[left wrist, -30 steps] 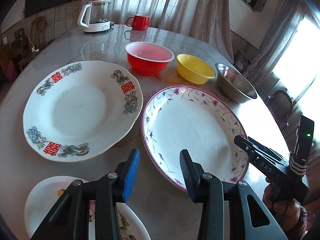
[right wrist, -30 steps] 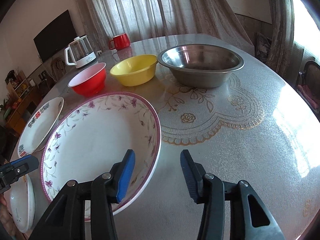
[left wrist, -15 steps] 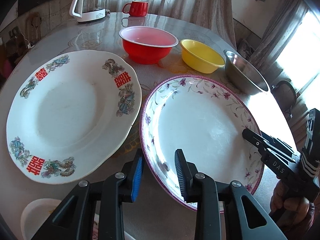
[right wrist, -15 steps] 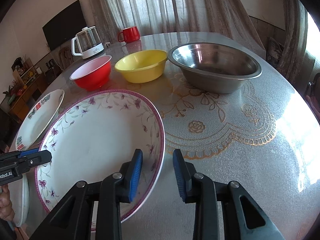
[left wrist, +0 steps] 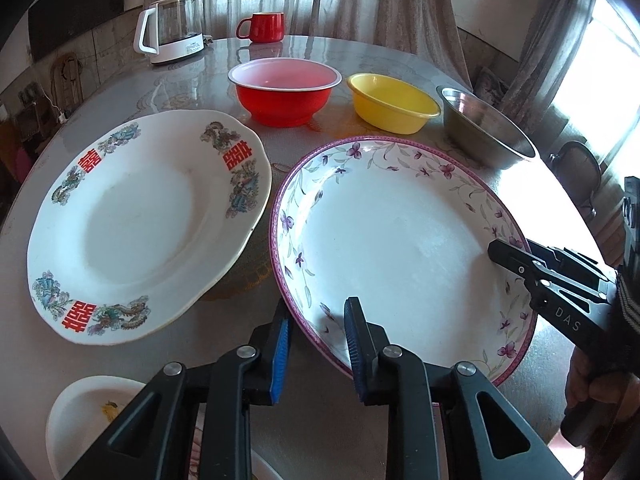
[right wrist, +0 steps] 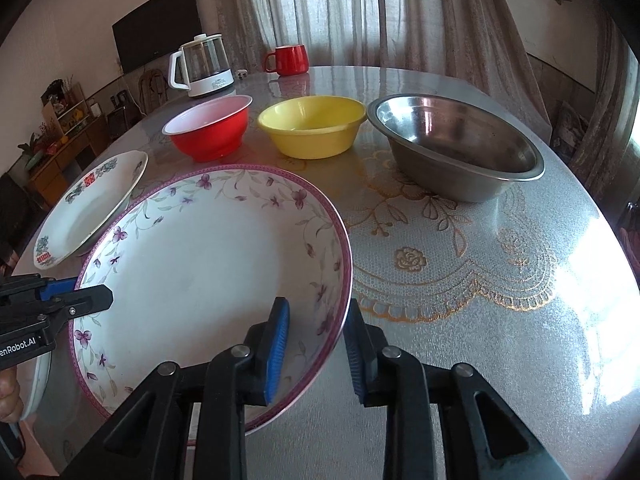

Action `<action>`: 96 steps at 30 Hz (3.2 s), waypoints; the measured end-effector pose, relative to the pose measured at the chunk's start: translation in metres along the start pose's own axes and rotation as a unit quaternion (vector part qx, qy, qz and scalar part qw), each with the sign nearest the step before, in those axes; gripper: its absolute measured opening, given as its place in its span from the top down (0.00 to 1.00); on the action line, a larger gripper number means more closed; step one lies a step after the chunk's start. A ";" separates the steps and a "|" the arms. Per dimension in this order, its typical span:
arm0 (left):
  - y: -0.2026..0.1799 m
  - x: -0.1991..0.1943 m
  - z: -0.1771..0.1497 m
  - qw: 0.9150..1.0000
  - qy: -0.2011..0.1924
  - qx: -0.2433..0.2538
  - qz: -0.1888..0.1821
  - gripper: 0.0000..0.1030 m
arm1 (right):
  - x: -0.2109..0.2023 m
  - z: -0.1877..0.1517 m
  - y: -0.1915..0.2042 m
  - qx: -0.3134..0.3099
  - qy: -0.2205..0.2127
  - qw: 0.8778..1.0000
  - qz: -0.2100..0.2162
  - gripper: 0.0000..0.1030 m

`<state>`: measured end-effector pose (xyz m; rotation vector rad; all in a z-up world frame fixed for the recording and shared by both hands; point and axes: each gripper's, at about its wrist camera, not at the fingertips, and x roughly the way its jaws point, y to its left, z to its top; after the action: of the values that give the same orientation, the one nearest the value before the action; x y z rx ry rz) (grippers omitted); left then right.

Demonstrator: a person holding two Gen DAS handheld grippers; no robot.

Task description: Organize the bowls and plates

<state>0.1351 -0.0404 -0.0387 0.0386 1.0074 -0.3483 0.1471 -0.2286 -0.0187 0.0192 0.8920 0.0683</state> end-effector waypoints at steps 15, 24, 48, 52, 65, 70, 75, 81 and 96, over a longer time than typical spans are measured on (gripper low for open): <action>-0.001 -0.015 -0.018 1.000 -0.010 0.001 -0.014 0.74 | -0.020 -0.024 0.002 -0.002 -0.002 1.000 0.014 0.75; -0.007 -0.029 -0.037 1.000 -0.016 0.008 -0.020 0.72 | -0.033 -0.041 0.003 0.002 0.000 1.000 0.021 0.76; -0.014 -0.029 -0.044 1.000 -0.016 0.012 -0.005 0.69 | -0.043 -0.050 0.000 0.030 0.001 0.999 0.025 0.74; -0.017 -0.032 -0.046 1.000 -0.018 0.018 0.004 0.62 | -0.043 -0.049 -0.001 0.039 0.001 0.999 0.027 0.73; -0.001 -0.052 -0.031 0.997 -0.070 -0.005 0.015 0.38 | -0.054 -0.035 -0.010 0.087 -0.033 0.995 0.021 0.68; 0.014 -0.053 -0.028 0.997 -0.066 -0.023 0.015 0.38 | -0.061 -0.025 -0.001 0.078 -0.049 0.996 0.023 0.60; 0.040 -0.059 -0.025 0.996 -0.072 -0.059 0.014 0.38 | -0.060 -0.015 0.017 0.056 -0.051 0.996 0.040 0.50; 0.069 -0.072 -0.021 0.991 -0.100 -0.080 0.027 0.38 | -0.052 -0.002 0.049 0.030 -0.043 0.996 0.078 0.46; 0.160 -0.080 -0.010 0.980 -0.135 -0.134 0.061 0.24 | 0.005 0.050 0.131 0.025 0.037 0.973 0.228 0.35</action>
<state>0.1373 0.1342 0.0022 -0.1858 0.7720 -0.0985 0.1826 -0.0969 0.0147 0.2711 0.9493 0.4771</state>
